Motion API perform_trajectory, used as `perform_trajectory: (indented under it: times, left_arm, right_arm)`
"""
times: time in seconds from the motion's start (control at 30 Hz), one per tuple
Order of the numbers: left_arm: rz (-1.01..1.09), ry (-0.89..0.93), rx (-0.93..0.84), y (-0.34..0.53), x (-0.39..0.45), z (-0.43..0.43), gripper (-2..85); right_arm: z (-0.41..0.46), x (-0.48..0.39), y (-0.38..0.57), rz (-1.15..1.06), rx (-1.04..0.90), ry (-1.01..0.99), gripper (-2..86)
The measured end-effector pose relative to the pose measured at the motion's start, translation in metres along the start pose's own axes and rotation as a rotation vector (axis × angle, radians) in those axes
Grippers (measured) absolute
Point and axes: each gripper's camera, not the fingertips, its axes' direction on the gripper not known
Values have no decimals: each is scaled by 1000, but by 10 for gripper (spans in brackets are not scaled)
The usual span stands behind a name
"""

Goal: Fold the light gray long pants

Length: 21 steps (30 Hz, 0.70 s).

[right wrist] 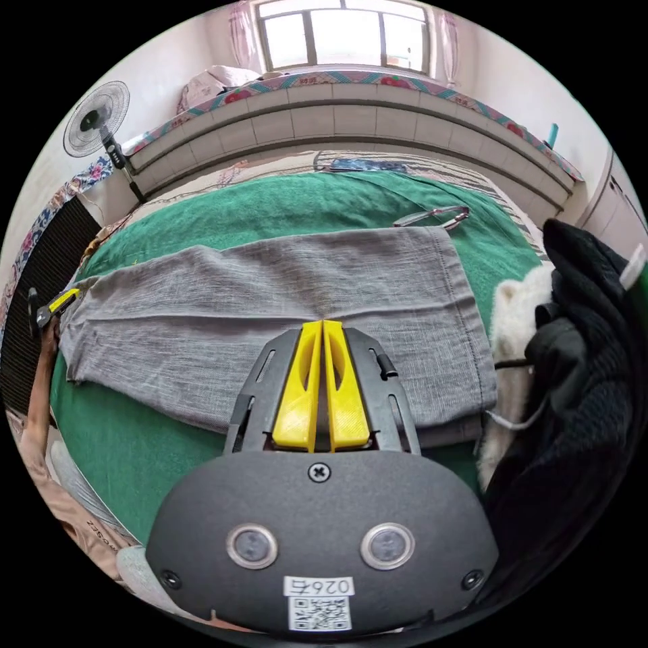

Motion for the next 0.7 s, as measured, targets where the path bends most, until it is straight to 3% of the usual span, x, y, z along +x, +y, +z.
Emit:
perform_trajectory:
  times: [0.13,0.23,0.3,0.43,0.6,0.7]
  left_arm:
    - [-75,29,135,72,-6,-46,-10]
    - [112,-200,-104,101,-3,-9,-9]
    - [131,-177,-53,106,-10,-16,-8]
    - [13,-150,-51,101,-19,-40,-8]
    - [-18,123,213,108,2,-86,-9]
    - [151,266,19,112,22,-56,-9]
  right_arm:
    - [-28,-21,31,-94,101,-150,-9]
    - [-26,-43,46,-210,52,-240,-10]
    - [-7,-48,53,-294,-93,-172,-11]
    - [-14,0,72,-115,-63,-264,-10]
    - [-44,9,110,-88,-10,-160,-9]
    - [-58,20,131,-99,53,-253,-9]
